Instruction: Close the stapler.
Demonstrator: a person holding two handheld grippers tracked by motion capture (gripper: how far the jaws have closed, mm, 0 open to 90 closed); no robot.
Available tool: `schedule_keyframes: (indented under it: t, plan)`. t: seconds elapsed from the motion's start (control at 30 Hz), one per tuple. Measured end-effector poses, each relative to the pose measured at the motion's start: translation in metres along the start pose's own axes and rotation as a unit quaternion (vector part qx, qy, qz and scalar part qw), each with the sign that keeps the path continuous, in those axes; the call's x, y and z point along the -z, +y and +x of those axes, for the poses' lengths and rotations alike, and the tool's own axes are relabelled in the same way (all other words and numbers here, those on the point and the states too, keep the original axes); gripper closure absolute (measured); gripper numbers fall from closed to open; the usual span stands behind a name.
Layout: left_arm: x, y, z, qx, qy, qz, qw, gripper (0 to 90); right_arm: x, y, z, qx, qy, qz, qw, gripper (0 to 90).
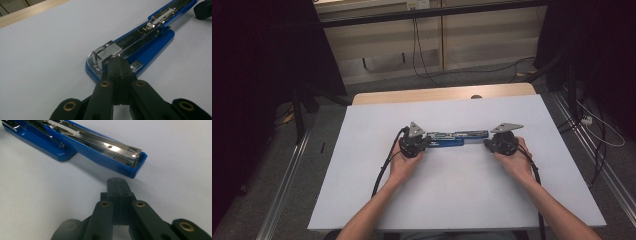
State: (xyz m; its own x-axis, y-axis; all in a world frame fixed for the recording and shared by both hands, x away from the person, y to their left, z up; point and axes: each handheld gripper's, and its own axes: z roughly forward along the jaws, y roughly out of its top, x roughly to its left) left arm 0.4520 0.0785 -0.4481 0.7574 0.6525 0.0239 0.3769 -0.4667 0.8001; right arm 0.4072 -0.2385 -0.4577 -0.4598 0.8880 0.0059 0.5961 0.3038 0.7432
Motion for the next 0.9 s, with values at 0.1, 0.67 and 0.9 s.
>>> schedule_keyframes:
  t: [0.1, 0.67, 0.9]
  plan:
    - [-0.0004, -0.0001, 0.0003, 0.003, -0.002, -0.001, 1.0000, 90.0, -0.0014, 0.0008, 0.0006, 0.002, -0.004, -0.002, 1.0000, 90.0]
    - [-0.0012, 0.0000, -0.0009, 0.001, 0.002, -0.003, 1.0000, 90.0, -0.0027, 0.0018, 0.0003, -0.001, -0.006, -0.004, 1.0000, 90.0]
    - [-0.0024, 0.0002, -0.0028, 0.003, 0.002, -0.006, 1.0000, 90.0, -0.0035, 0.0024, -0.0001, -0.001, -0.007, -0.005, 1.0000, 90.0]
